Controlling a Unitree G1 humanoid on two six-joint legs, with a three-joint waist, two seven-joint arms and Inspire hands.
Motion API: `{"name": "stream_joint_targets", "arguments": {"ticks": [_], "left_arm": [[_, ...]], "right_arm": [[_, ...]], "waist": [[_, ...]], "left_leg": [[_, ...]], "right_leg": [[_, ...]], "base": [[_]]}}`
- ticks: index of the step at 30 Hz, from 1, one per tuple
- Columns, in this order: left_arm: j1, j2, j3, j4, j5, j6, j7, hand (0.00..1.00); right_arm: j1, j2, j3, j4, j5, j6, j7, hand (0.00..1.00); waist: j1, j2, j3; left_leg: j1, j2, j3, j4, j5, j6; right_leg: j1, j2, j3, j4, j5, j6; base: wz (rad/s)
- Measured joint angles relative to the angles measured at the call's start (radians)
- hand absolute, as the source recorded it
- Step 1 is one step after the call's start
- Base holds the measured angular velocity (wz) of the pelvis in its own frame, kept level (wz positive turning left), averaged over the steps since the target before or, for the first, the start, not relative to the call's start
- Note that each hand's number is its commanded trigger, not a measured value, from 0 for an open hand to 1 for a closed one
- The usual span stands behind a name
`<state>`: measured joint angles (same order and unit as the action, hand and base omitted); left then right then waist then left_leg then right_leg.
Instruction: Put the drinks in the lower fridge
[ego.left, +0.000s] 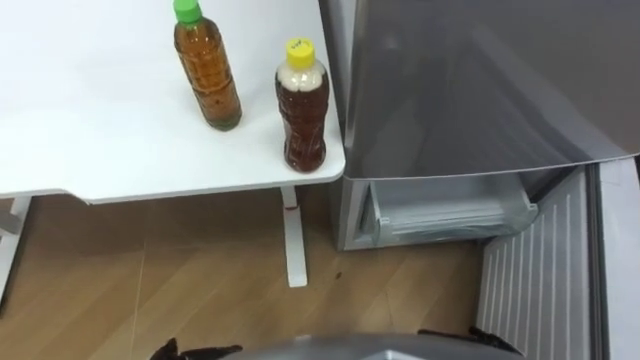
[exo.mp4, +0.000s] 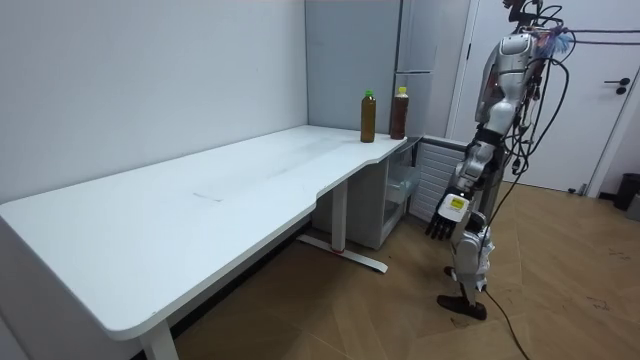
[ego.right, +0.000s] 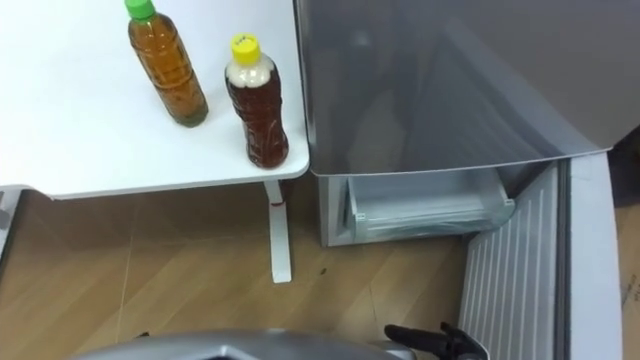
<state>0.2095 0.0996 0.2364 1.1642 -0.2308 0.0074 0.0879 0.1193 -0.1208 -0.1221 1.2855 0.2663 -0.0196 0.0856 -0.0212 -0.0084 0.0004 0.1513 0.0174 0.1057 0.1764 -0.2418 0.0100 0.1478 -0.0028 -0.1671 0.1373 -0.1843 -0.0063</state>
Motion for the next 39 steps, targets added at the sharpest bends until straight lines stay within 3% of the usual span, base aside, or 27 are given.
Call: {"name": "stream_joint_targets", "arguments": {"ticks": [4, 8, 11, 13, 16, 21, 26, 31, 34, 39], "left_arm": [[0.012, 0.000, 0.043, 0.006, -0.078, 0.023, 0.049, 0.00], [0.003, 0.000, 0.085, 0.002, -0.174, 0.023, 0.115, 0.00], [0.001, -0.001, 0.147, -0.052, -0.306, 0.023, 0.189, 0.00], [0.000, 0.001, 0.199, -0.110, -0.411, 0.012, 0.249, 0.00], [0.015, 0.002, 0.222, -0.204, -0.580, -0.011, 0.309, 0.00], [0.021, 0.002, 0.222, -0.303, -0.681, -0.059, 0.427, 0.00], [0.018, 0.002, 0.224, -0.481, -0.650, -0.111, 0.546, 0.00], [0.009, 0.004, 0.179, -0.770, -0.530, -0.153, 0.666, 0.00], [-0.007, 0.017, 0.140, -0.897, -0.426, -0.166, 0.691, 0.00], [-0.017, 0.026, 0.125, -1.059, -0.352, -0.171, 0.696, 0.00]], "right_arm": [[0.000, 0.000, 0.000, 0.002, 0.000, 0.014, -0.005, 0.00], [-0.001, -0.001, -0.003, 0.001, 0.000, 0.022, -0.011, 0.00], [0.002, -0.001, -0.010, -0.006, 0.003, 0.026, -0.019, 0.00], [0.006, -0.004, -0.019, -0.013, 0.003, 0.036, -0.024, 0.00], [0.012, -0.009, -0.027, -0.015, -0.001, 0.042, -0.041, 0.00], [0.025, -0.009, -0.031, -0.044, -0.018, 0.041, -0.043, 0.00], [0.029, -0.010, -0.037, -0.064, -0.094, 0.026, -0.051, 0.00], [0.042, -0.009, -0.036, -0.088, -0.127, 0.020, -0.061, 0.00], [0.037, -0.009, -0.027, -0.088, -0.123, 0.018, -0.069, 0.00], [0.029, -0.006, -0.016, -0.086, -0.138, 0.014, -0.082, 0.00]], "waist": [[0.001, -0.002, 0.0005], [0.002, -0.001, 0.0006], [0.007, 0.003, -0.0009], [0.027, 0.009, -0.0039], [0.037, 0.010, -0.0042], [0.051, 0.015, -0.0072], [0.053, 0.018, -0.0085], [0.041, 0.016, -0.0074], [0.033, 0.014, -0.0069], [0.027, 0.007, -0.0036]], "left_leg": [[0.000, 0.000, 0.000, 0.008, 0.000, 0.000], [0.001, -0.001, 0.001, 0.009, 0.000, 0.000], [0.001, 0.000, -0.002, 0.009, 0.000, 0.000], [0.001, 0.001, 0.002, 0.005, 0.000, 0.000], [0.001, 0.001, 0.002, 0.005, 0.000, 0.000], [-0.001, 0.000, -0.005, 0.005, 0.000, 0.000], [-0.001, -0.001, -0.014, 0.007, 0.000, 0.000], [-0.006, -0.006, -0.027, 0.006, 0.000, 0.000], [-0.020, -0.007, -0.030, 0.009, 0.001, 0.001], [-0.020, -0.008, -0.030, 0.009, 0.001, 0.002]], "right_leg": [[0.007, -0.001, -0.005, -0.002, 0.000, 0.000], [0.008, -0.001, -0.004, -0.002, 0.000, 0.000], [0.006, -0.001, -0.004, 0.000, 0.000, 0.000], [0.001, 0.000, -0.001, 0.006, 0.000, 0.000], [-0.005, -0.001, 0.001, 0.014, 0.000, -0.001], [-0.005, -0.002, -0.004, 0.015, 0.000, -0.001], [-0.005, -0.002, -0.006, 0.016, 0.001, -0.002], [-0.005, -0.004, -0.011, 0.015, 0.000, -0.001], [-0.010, -0.005, -0.012, 0.015, 0.000, -0.001], [-0.025, -0.005, -0.004, 0.014, 0.000, -0.001]], "base": [[0.03], [0.00], [0.00], [-0.06], [-0.02], [0.03], [0.01], [0.02], [0.00], [-0.07]]}}
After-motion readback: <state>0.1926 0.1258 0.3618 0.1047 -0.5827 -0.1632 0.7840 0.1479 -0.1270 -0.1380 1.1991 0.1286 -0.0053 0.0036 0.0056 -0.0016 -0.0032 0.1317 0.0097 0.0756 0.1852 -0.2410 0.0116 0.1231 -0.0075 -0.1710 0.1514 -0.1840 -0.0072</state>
